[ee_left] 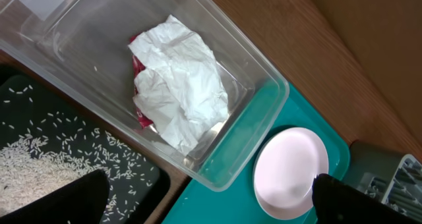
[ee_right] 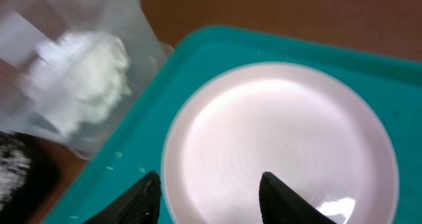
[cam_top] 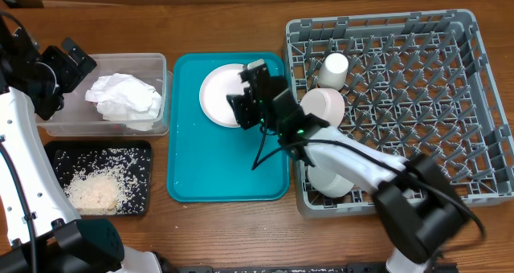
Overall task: Sort waste into correct bins and load items into the dishwasher
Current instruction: 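Move the right gripper left over the white plate on the teal tray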
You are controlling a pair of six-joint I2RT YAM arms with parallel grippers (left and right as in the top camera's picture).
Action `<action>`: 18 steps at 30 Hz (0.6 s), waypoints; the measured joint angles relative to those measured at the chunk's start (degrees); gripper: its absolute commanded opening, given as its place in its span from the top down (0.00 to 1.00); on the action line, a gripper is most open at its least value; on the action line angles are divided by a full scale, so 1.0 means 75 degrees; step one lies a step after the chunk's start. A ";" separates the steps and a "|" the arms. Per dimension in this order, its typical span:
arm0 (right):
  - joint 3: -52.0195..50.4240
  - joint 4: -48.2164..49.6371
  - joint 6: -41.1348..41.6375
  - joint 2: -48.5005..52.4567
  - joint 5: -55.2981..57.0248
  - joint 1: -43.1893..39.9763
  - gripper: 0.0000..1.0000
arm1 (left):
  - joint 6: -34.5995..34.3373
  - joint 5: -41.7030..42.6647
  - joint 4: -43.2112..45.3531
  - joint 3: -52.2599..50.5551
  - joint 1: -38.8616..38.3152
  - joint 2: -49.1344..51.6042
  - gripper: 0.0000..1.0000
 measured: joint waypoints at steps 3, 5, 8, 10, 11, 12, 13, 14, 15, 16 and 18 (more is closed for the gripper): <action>0.0000 0.0326 -0.0265 0.0766 -0.0032 0.0003 0.51 | 0.0003 -0.0006 0.0003 0.0000 0.0000 0.0000 0.00; 0.0000 0.0321 -0.0417 0.1084 -0.0064 0.0003 0.52 | 0.0000 -0.0006 0.0006 0.0000 0.0000 0.0000 0.00; -0.0006 0.0119 -0.0533 0.1169 -0.0341 0.0003 0.52 | 0.0003 -0.0006 0.0003 0.0000 0.0006 0.0000 0.00; -0.0003 0.0020 -0.0571 0.1169 -0.0635 0.0003 0.56 | 0.0000 -0.0006 0.0003 0.0000 0.0006 0.0000 0.00; -0.0003 -0.0047 -0.0562 0.1169 -0.0793 0.0003 0.57 | 0.0003 -0.0006 0.0003 0.0000 0.0006 0.0000 0.00; -0.0003 -0.0122 -0.0571 0.1169 -0.0985 0.0003 0.57 | 0.0003 -0.0006 0.0003 0.0000 0.0006 0.0000 0.00; -0.0003 -0.0149 -0.0501 0.1169 -0.1198 0.0003 0.57 | 0.0003 -0.0006 0.0003 0.0000 0.0006 0.0000 0.00; -0.0003 -0.0175 -0.0458 0.1169 -0.1364 0.0006 0.57 | 0.0003 -0.0006 0.0003 0.0000 0.0006 0.0000 0.00; -0.0003 -0.0216 -0.0388 0.1169 -0.1515 0.0006 0.57 | 0.0003 -0.0006 0.0003 0.0000 0.0006 0.0000 0.00; -0.0003 -0.0254 -0.0335 0.1169 -0.1652 0.0006 0.57 | 0.0003 -0.0006 0.0003 0.0000 0.0006 0.0000 0.00; 0.0006 -0.0431 -0.0242 0.1169 -0.1886 0.0026 0.57 | 0.0003 -0.0006 0.0003 0.0000 0.0006 0.0000 0.00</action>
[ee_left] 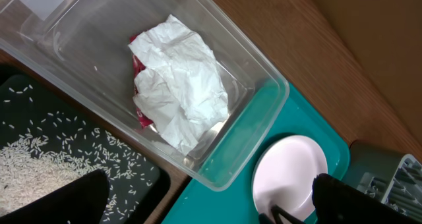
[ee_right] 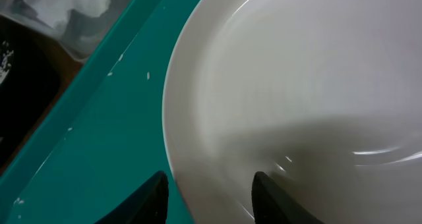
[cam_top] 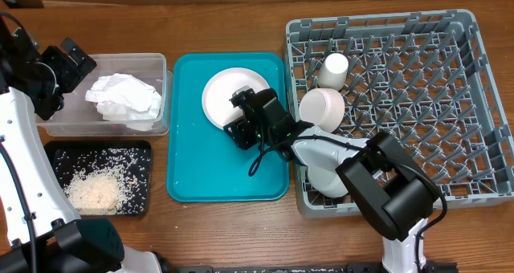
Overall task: Sort waste into correct bins and load items into the dishwasher
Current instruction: 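Move the right gripper left over the white plate on the teal tray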
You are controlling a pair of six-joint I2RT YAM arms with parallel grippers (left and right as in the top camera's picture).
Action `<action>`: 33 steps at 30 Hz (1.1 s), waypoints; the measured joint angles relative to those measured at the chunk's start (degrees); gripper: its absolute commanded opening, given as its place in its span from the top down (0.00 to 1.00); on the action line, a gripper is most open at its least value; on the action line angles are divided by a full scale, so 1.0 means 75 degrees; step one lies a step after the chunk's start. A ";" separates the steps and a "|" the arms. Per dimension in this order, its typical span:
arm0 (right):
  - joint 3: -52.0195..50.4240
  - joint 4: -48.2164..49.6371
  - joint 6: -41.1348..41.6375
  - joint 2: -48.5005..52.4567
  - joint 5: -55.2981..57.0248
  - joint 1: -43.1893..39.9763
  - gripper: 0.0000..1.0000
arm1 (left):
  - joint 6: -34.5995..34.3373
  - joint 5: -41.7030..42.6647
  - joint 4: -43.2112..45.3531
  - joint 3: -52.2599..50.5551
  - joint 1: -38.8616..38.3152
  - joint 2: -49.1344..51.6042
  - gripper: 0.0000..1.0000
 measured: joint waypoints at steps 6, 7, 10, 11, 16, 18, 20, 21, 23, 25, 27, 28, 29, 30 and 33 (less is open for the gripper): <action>0.0044 -0.0501 0.0117 -0.0003 -0.0323 0.0294 0.57 | -0.0003 0.0000 0.0000 0.0000 0.0000 0.0000 0.00; 0.0050 -0.0525 0.0128 -0.0009 -0.0347 0.0356 0.57 | 0.0000 0.0000 0.0000 0.0000 0.0000 0.0000 0.00; 0.0122 -0.0720 0.0157 -0.0017 -0.0393 0.0536 0.57 | 0.0000 0.0000 0.0000 0.0000 0.0000 0.0000 0.00; 0.0178 -0.0819 0.0163 -0.0017 -0.0405 0.0583 0.57 | -0.0003 0.0000 0.0000 0.0000 0.0000 0.0000 0.00; 0.0545 -0.1533 0.0189 -0.0044 -0.0402 0.0685 0.55 | 0.0000 0.0000 0.0000 0.0000 0.0000 0.0000 0.00; 0.0682 -0.1696 0.0189 -0.0108 -0.0321 0.0682 0.55 | 0.0000 0.0000 0.0000 0.0000 0.0000 0.0000 0.00; 0.0839 -0.1795 0.0189 -0.0268 -0.0117 0.0667 0.55 | 0.0000 0.0000 0.0000 0.0000 0.0000 0.0000 0.00; 0.0915 -0.1810 0.0184 -0.0370 0.0020 0.0662 0.55 | -0.0003 0.0000 0.0003 0.0000 0.0000 0.0000 0.00; 0.1116 -0.1813 0.0122 -0.0586 0.0364 0.0621 0.55 | -0.0003 0.0000 0.0000 0.0000 0.0000 0.0000 0.00; 0.1288 -0.1781 0.0067 -0.0781 0.0816 0.0545 0.55 | 0.0000 0.0000 0.0000 0.0000 0.0000 0.0000 0.00; 0.1370 -0.1789 0.0020 -0.0950 0.1373 0.0420 0.55 | 0.0000 0.0000 0.0000 0.0000 0.0000 0.0000 0.00; 0.1384 -0.1827 0.0006 -0.0976 0.1501 0.0388 0.55 | 0.0000 0.0000 0.0000 0.0000 0.0000 0.0000 0.00; 0.1402 -0.1926 -0.0009 -0.0988 0.1716 0.0344 0.55 | 0.0000 0.0000 0.0000 0.0000 0.0000 0.0000 0.00; 0.1402 -0.2034 -0.0015 -0.0988 0.1964 0.0297 0.55 | 0.0000 0.0000 0.0000 0.0000 0.0000 0.0000 0.00; 0.1402 -0.2363 -0.0020 -0.0973 0.2597 0.0219 0.55 | 0.0000 0.0000 0.0000 0.0000 0.0000 0.0000 0.00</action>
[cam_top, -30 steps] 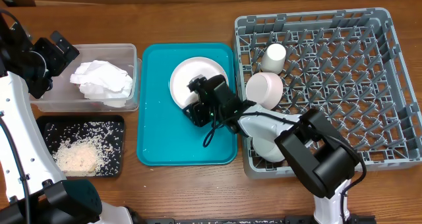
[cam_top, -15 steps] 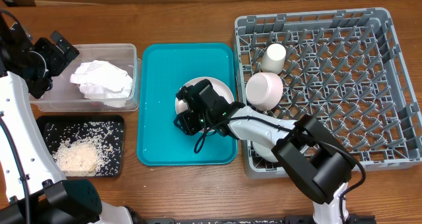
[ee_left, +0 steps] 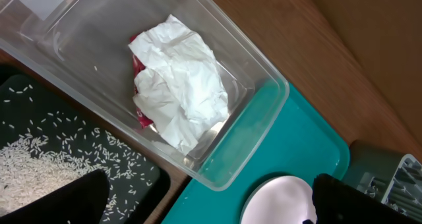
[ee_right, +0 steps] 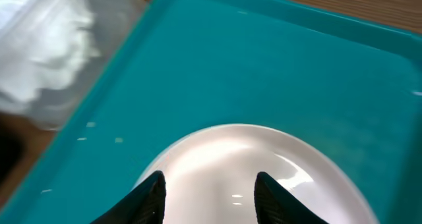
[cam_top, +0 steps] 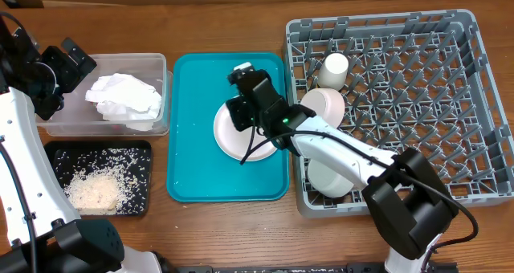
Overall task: Sort waste into correct bins and load items into the dishwasher
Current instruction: 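Move the right gripper left over the white plate on the teal tray, then slide the white plate toward the tray edge and grip its rim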
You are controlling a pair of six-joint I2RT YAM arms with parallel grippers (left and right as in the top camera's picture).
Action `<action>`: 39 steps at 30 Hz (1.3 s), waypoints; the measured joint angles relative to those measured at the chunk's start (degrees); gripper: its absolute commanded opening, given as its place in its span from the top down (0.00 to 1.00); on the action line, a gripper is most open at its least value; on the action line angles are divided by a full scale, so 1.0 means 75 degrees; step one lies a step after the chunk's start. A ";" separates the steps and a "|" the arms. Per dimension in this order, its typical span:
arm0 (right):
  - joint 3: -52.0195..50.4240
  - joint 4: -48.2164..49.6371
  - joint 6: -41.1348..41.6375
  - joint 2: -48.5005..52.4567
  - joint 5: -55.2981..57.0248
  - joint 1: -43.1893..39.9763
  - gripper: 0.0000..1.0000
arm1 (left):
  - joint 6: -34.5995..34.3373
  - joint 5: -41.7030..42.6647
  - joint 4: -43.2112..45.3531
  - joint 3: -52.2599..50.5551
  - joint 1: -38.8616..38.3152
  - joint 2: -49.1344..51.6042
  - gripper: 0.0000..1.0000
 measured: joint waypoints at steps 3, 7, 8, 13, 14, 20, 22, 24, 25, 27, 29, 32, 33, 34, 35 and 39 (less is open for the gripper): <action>0.0000 -0.0070 -0.0140 0.0052 0.0428 0.0000 0.55 | 0.0000 0.0000 0.0000 0.0000 0.0000 0.0000 0.00; 0.0000 -0.0102 -0.0268 0.0265 0.0367 0.0003 0.64 | 0.0000 0.0000 0.0000 0.0000 0.0000 0.0000 0.00; 0.0000 -0.0105 -0.0286 0.0323 0.0230 0.0009 0.68 | 0.0000 0.0000 0.0000 0.0000 0.0000 0.0000 0.00; 0.0000 -0.0137 -0.0364 0.0627 -0.0140 0.0134 0.91 | -0.0003 0.0000 0.0003 0.0000 0.0000 0.0000 0.00; 0.0000 -0.0154 -0.0367 0.0740 -0.0189 0.0210 0.94 | -0.0003 0.0000 -0.0003 0.0000 0.0000 0.0000 0.00; 0.0000 -0.0329 -0.0385 0.1204 -0.0490 0.0592 0.96 | 0.0000 0.0000 0.0000 0.0000 0.0000 0.0000 0.00; 0.0000 -0.0318 -0.0388 0.1207 -0.0813 0.0720 0.96 | 0.0000 0.0000 0.0000 0.0000 0.0000 0.0000 0.00; 0.0000 -0.0315 -0.0385 0.1207 -0.1134 0.0880 0.96 | 0.0000 0.0000 0.0000 0.0000 0.0000 0.0000 0.00; 0.0000 -0.0321 -0.0382 0.1207 -0.1247 0.0973 0.96 | 0.0000 0.0000 0.0000 0.0000 0.0000 0.0000 0.00; 0.0000 -0.0312 -0.0385 0.1207 -0.1480 0.1215 0.95 | 0.0000 0.0000 0.0000 0.0000 0.0000 0.0000 0.00; 0.0000 -0.0315 -0.0382 0.1207 -0.1614 0.1448 0.94 | 0.0000 0.0000 0.0000 0.0000 0.0000 0.0000 0.00; 0.0000 -0.0134 -0.0393 0.1207 -0.1757 0.1766 0.89 | -0.0003 0.0000 0.0000 0.0000 0.0000 0.0000 0.00; 0.0000 -0.0012 -0.0396 0.1207 -0.1778 0.1845 0.89 | 0.0000 0.0000 0.0000 0.0000 0.0000 0.0000 0.00; 0.0000 0.0093 -0.0393 0.1207 -0.1810 0.1915 0.89 | -0.0003 0.0000 0.0000 0.0000 0.0000 0.0000 0.00; 0.0000 0.0230 -0.0428 0.1207 -0.1851 0.1970 0.88 | 0.0000 0.0000 0.0000 0.0000 0.0000 0.0000 0.00; 0.0099 0.0146 -0.0644 0.1207 -0.1714 0.1938 0.84 | 0.0000 0.0000 0.0000 0.0000 0.0000 0.0000 0.00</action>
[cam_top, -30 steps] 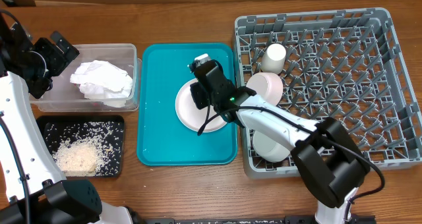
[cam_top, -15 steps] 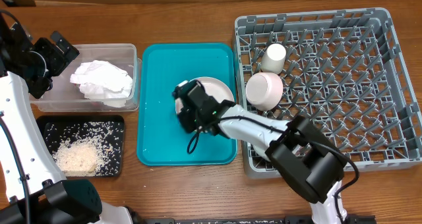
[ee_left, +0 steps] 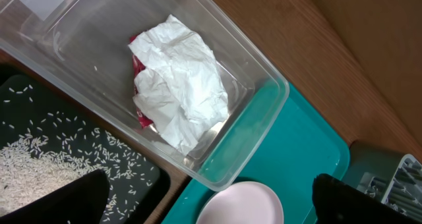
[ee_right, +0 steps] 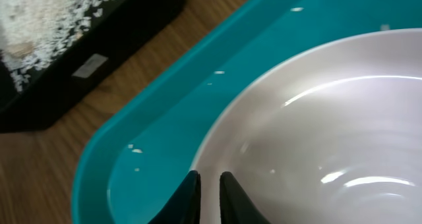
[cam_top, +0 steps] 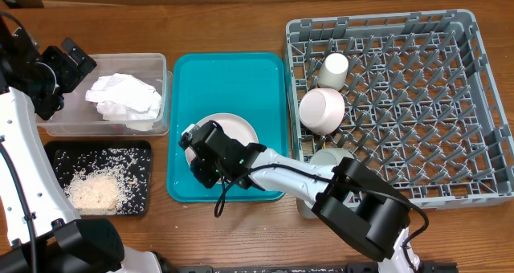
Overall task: Sort waste into correct bins and load items into the dishwasher
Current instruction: 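Slide the white plate toward the tray edge and grip its rim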
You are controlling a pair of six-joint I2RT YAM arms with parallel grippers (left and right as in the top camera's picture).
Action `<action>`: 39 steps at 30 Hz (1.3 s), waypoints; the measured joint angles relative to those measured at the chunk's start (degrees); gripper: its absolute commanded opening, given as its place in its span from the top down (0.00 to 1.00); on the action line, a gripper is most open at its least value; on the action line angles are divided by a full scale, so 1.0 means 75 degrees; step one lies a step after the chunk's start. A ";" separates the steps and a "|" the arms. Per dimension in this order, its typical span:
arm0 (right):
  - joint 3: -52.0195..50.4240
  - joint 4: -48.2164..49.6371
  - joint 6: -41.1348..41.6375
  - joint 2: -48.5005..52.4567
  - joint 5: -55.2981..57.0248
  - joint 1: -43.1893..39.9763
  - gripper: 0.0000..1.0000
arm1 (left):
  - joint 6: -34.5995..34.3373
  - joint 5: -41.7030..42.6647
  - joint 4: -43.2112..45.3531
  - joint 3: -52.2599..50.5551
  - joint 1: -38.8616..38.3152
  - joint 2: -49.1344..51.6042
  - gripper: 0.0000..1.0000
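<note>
A white plate (cam_top: 233, 128) lies in the front left part of the teal tray (cam_top: 233, 72). My right gripper (cam_top: 201, 155) is at the plate's left front rim. In the right wrist view its fingers (ee_right: 190, 188) stand nearly together with the rim of the plate (ee_right: 316, 138) between them, so the right gripper (ee_right: 209, 184) is shut on it. My left gripper (cam_top: 68, 64) hangs open over the clear bin, far from the plate. The left wrist view shows the left gripper (ee_left: 211, 196) wide apart, with the plate (ee_left: 241, 205) below.
A grey dish rack (cam_top: 418, 104) on the right holds a white cup (cam_top: 335, 64) and a white bowl (cam_top: 321, 108). At the left stand a clear bin (cam_top: 152, 64) with crumpled paper (cam_top: 124, 96) and a black tray of rice (cam_top: 96, 185).
The plate has moved from the middle of the tray to its front left. My right gripper, then open at the plate's back edge, is now at its left front rim with the fingers closed on it.
The plate lay at the back of the tray with my open right gripper over it, then at its front edge. Later the plate was in the tray's middle, and now at the front left with the gripper shut on its rim. The left arm stayed still.
</note>
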 measured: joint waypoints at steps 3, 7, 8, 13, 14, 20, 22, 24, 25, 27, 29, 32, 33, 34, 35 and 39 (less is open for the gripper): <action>0.0291 -0.0507 -0.0087 -0.0064 0.0393 -0.0181 0.78 | -0.0003 0.0000 0.0000 0.0000 0.0000 0.0000 0.00; 0.0548 -0.1326 -0.0172 -0.0638 0.1142 -0.0641 0.73 | -0.0003 0.0000 0.0000 0.0000 0.0000 0.0000 0.00; 0.0589 -0.1550 -0.0181 -0.0825 0.1274 -0.0758 0.72 | 0.0000 0.0000 0.0000 0.0000 0.0000 0.0000 0.00; 0.0758 -0.2396 -0.0178 -0.1207 0.1617 -0.1163 0.70 | -0.0003 0.0000 0.0000 0.0000 0.0000 0.0000 0.00; 0.0758 -0.2570 -0.0175 -0.1204 0.1655 -0.1244 0.69 | -0.0003 0.0000 0.0000 0.0000 0.0000 0.0000 0.00; 0.0758 -0.3031 -0.0172 -0.1072 0.1769 -0.1556 0.69 | 0.0000 0.0000 0.0000 0.0000 0.0000 0.0000 0.00; 0.0758 -0.3112 -0.0169 -0.0994 0.1784 -0.1647 0.69 | 0.0000 0.0000 0.0000 0.0000 0.0000 0.0000 0.00; 0.0758 -0.3156 -0.0169 -0.0901 0.1792 -0.1716 0.69 | 0.0000 0.0000 0.0000 0.0000 0.0000 0.0000 0.00; 0.0758 -0.3159 -0.0169 -0.0857 0.1792 -0.1737 0.69 | 0.0000 0.0000 0.0000 0.0000 0.0000 0.0000 0.00; 0.0758 -0.3159 -0.0172 -0.0775 0.1795 -0.1757 0.69 | 0.0000 0.0000 0.0000 0.0000 0.0000 0.0000 0.00; 0.0758 -0.3165 -0.0169 -0.0670 0.1795 -0.1757 0.69 | -0.0003 0.0000 0.0000 0.0000 0.0000 0.0000 0.00; 0.0758 -0.3217 -0.0175 -0.0420 0.1795 -0.1749 0.69 | 0.0000 0.0000 0.0000 0.0000 0.0000 0.0000 0.00; 0.0758 -0.3246 -0.0169 -0.0332 0.1792 -0.1749 0.69 | 0.0000 0.0000 0.0000 0.0000 0.0000 0.0000 0.00; 0.0755 -0.3290 -0.0169 -0.0227 0.1795 -0.1749 0.69 | 0.0000 0.0000 0.0000 0.0000 0.0000 0.0000 0.00; 0.0755 -0.3302 -0.0169 -0.0169 0.1792 -0.1749 0.70 | 0.0000 0.0000 0.0000 0.0000 0.0000 0.0000 0.00; 0.0755 -0.3308 -0.0169 -0.0061 0.1792 -0.1749 0.77 | 0.0000 0.0000 0.0000 0.0000 0.0000 0.0000 0.00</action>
